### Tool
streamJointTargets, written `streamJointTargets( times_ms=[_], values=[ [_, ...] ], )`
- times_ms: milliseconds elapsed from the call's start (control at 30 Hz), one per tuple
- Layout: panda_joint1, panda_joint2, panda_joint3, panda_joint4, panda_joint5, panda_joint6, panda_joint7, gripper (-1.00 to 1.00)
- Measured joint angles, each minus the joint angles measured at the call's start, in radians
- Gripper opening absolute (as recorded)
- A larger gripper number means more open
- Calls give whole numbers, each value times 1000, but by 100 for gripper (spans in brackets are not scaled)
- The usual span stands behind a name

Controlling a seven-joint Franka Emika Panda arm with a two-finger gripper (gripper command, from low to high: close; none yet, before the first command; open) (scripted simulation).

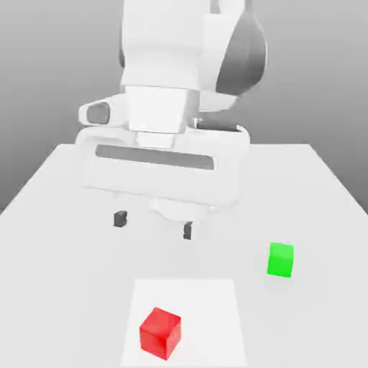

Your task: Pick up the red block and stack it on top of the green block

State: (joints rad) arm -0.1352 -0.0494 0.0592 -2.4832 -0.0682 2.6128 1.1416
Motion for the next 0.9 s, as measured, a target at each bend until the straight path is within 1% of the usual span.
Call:
streamJointTargets(
  times_ms=[167, 333, 367, 600, 767, 833, 900],
  values=[
    [-9, 178, -1, -45, 33, 77, 47, 0],
    [5, 359, -19, -33, 31, 213, 64, 0],
    [10, 391, -24, -28, 28, 240, 67, -100],
    [10, 398, -24, -27, 27, 247, 68, -100],
    [6, 243, -13, -52, 49, 117, 53, -100],
    [37, 175, 37, -91, 87, 91, 41, -100],
    [117, 109, 96, -138, 135, 76, 27, -100]
  ],
)
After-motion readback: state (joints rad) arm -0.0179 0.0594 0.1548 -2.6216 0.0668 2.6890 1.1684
